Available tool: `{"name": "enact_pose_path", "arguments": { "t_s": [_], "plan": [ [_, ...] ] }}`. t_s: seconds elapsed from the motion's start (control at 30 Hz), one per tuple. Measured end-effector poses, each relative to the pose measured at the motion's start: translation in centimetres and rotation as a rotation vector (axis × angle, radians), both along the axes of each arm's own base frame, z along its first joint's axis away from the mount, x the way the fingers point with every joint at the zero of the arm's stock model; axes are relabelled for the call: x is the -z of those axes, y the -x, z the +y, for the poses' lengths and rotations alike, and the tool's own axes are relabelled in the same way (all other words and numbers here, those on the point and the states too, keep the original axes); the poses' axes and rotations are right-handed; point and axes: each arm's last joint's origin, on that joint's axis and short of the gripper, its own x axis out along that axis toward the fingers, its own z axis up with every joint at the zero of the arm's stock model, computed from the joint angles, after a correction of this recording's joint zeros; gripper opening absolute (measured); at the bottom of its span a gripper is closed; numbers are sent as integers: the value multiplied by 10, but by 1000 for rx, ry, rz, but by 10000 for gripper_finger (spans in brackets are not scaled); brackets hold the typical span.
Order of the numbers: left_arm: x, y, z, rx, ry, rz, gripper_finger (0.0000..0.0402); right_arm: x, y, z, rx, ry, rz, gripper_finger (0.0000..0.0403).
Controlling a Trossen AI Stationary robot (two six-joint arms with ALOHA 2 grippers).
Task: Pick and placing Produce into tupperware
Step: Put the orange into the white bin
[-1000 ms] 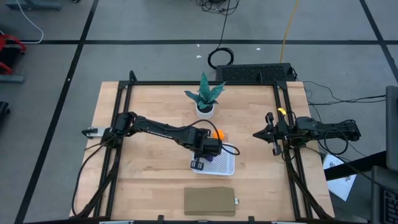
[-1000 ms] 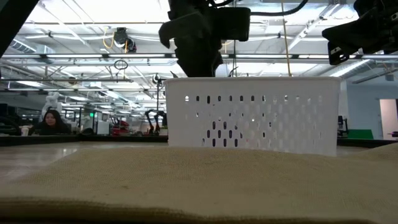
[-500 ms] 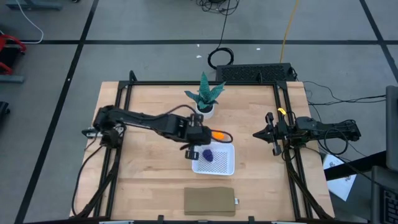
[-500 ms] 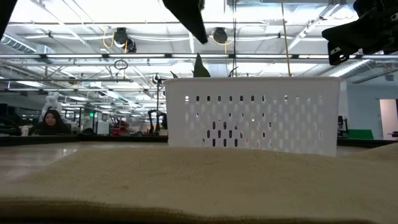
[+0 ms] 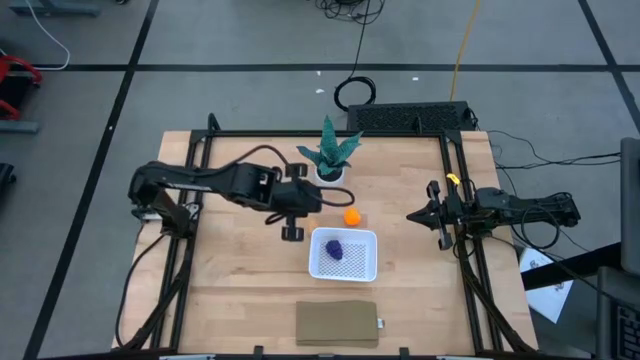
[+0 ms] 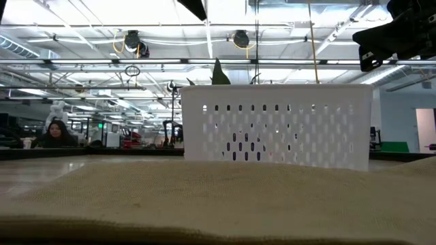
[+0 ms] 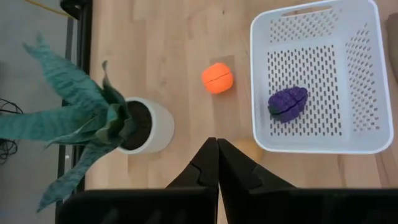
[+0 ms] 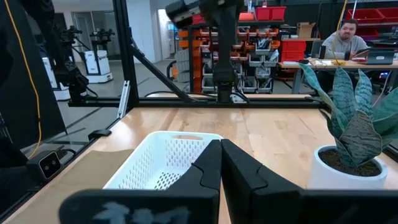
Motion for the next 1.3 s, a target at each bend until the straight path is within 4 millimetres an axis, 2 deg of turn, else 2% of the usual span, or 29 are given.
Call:
{"name": "enact_pose_path", "arguments": {
  "t_s": [0.27, 0.5, 0.8, 1.07, 1.3],
  "plan": [
    [-24, 25, 2, 42, 5, -46, 0, 1, -1, 0, 0, 1, 8, 0],
    [-55, 58, 7, 91, 48, -147, 0, 1, -2, 0, 0, 2, 17, 0],
    [-77, 97, 13, 86, 18, -177, 0, 2, -2, 0, 0, 2, 24, 0],
    [-87, 142, 24, 78, 9, -194, 0, 2, -3, 0, 0, 3, 27, 0],
    [-77, 178, 34, 65, 35, -316, 0, 2, -3, 0, 0, 3, 27, 0]
  ]
}}
